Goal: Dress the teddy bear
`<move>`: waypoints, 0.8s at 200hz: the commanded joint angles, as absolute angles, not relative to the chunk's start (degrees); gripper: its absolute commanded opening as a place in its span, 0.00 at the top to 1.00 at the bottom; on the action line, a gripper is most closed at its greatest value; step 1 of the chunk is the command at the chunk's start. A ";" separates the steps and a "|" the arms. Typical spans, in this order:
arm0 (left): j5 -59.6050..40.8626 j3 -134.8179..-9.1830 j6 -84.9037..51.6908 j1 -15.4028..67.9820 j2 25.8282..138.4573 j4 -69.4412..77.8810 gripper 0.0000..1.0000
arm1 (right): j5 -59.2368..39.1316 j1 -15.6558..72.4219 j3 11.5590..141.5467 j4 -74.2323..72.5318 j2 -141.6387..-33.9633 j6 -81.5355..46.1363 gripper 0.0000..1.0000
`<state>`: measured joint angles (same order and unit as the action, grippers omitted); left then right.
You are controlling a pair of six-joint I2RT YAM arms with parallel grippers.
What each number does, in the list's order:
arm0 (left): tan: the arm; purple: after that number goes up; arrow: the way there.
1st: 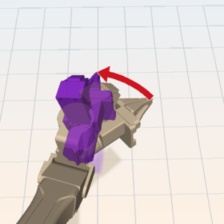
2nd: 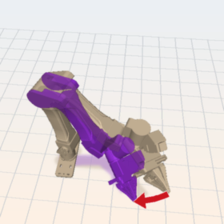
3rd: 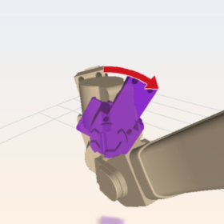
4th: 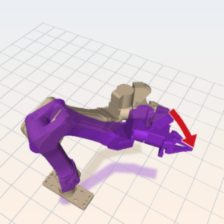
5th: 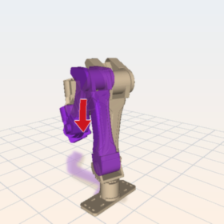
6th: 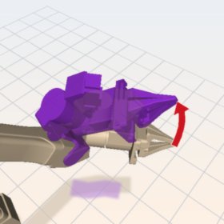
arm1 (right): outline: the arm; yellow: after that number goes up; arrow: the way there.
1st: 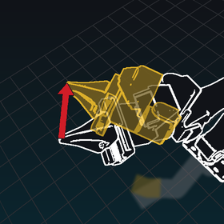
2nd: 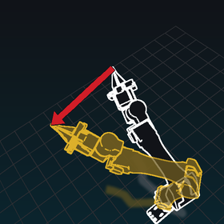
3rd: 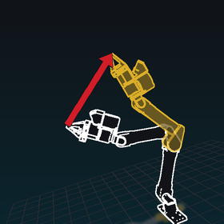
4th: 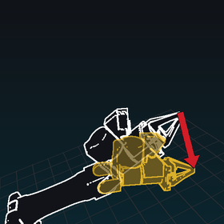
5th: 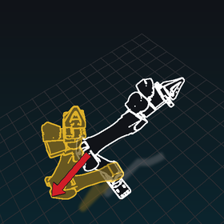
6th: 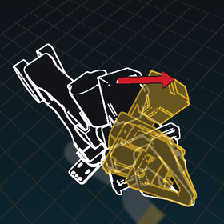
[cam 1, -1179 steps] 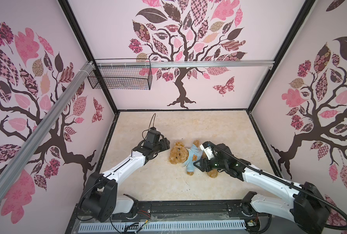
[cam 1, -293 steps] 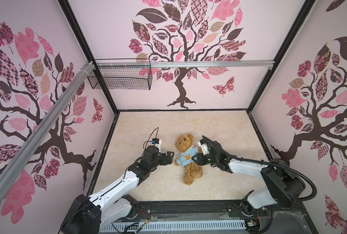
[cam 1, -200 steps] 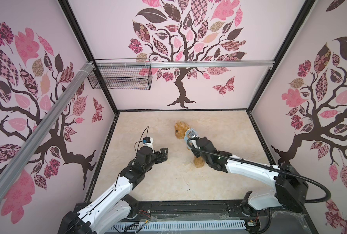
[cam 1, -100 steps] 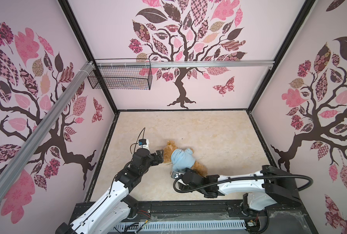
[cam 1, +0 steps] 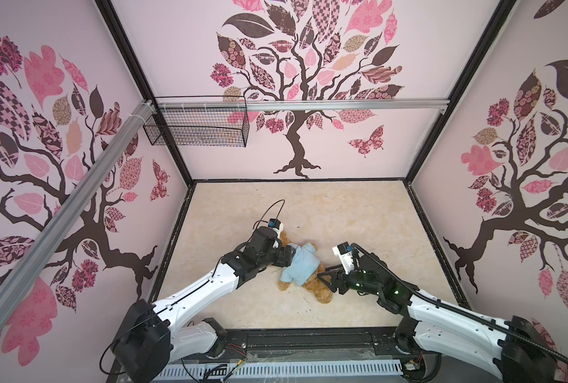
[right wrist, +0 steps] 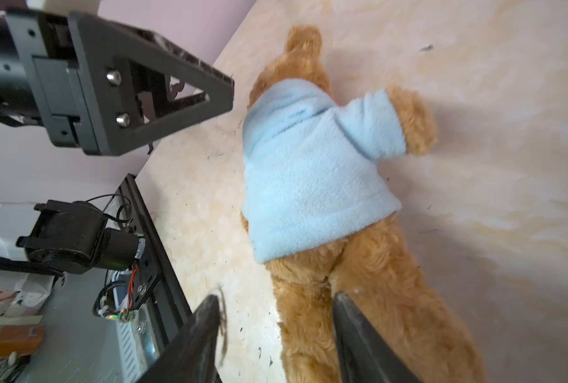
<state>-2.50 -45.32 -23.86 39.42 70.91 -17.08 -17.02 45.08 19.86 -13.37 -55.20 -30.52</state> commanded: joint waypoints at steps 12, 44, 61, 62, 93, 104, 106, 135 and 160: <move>-4.69 -49.91 -20.92 39.22 75.72 -18.82 0.41 | -23.42 45.10 20.25 -25.25 -62.13 -42.85 0.52; -4.32 -49.58 -21.24 39.04 78.09 -18.09 0.48 | -24.53 45.45 22.12 -28.00 -68.05 -44.89 0.57; -4.78 -49.16 -21.61 39.07 78.33 -17.41 0.49 | -24.01 45.59 21.80 -30.31 -70.44 -46.16 0.60; -4.81 -49.10 -21.66 39.05 78.32 -17.41 0.49 | -24.00 45.60 21.75 -30.45 -70.55 -46.20 0.60; -4.63 -48.15 -22.40 38.96 77.75 -17.03 0.49 | -23.93 45.80 22.98 -34.79 -73.63 -47.50 0.63; -4.48 -47.61 -22.72 38.86 77.43 -16.62 0.49 | -23.49 46.12 23.89 -34.65 -74.61 -47.46 0.64; -4.55 -47.56 -22.75 38.85 77.39 -16.55 0.49 | -23.34 46.14 23.97 -34.57 -74.75 -47.50 0.64; -4.49 -46.70 -24.62 37.82 75.68 -15.83 0.47 | -19.93 46.20 24.28 -34.60 -76.97 -48.67 0.76; -8.26 -44.17 -30.32 33.80 72.98 -13.37 0.46 | -16.00 46.09 22.17 -34.33 -75.85 -48.41 0.92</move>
<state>-4.99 -46.89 -24.99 36.97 76.01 -16.32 -20.60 46.00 22.46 -32.84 -75.70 -48.45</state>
